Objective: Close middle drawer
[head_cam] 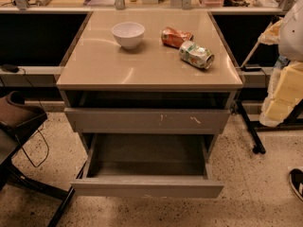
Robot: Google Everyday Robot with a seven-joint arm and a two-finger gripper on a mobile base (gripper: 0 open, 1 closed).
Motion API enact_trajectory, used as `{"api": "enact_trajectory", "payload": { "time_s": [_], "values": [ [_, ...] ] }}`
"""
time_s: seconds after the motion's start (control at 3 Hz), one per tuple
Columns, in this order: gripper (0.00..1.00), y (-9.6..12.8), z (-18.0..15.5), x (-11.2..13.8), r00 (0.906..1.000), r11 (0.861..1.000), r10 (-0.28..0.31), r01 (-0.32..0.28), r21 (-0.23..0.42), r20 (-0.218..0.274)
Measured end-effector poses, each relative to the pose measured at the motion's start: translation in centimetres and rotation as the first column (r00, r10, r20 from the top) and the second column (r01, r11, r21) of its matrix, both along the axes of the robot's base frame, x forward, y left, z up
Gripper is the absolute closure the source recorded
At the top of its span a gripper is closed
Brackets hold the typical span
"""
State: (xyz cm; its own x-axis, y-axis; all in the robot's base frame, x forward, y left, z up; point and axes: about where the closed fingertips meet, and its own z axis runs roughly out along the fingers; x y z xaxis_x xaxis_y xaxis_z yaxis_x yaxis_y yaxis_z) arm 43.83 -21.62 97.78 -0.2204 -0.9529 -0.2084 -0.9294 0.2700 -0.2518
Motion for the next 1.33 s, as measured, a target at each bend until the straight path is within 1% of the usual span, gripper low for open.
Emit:
{"api": "enact_trajectory", "payload": {
  "time_s": [0.33, 0.67, 1.0, 1.33],
  "values": [
    [0.0, 0.0, 0.0, 0.0, 1.0, 1.0, 0.0, 0.0, 0.0, 0.0],
    [0.0, -0.2, -1.5, 0.1, 0.9998, 1.0, -0.018, 0.018, 0.01, 0.008],
    [0.0, -1.7, -6.0, 0.2, 0.9963, 0.996, -0.084, 0.083, 0.027, 0.018],
    [0.0, -3.1, -12.8, 0.6, 0.9918, 0.992, -0.126, 0.125, 0.025, 0.024]
  ]
}}
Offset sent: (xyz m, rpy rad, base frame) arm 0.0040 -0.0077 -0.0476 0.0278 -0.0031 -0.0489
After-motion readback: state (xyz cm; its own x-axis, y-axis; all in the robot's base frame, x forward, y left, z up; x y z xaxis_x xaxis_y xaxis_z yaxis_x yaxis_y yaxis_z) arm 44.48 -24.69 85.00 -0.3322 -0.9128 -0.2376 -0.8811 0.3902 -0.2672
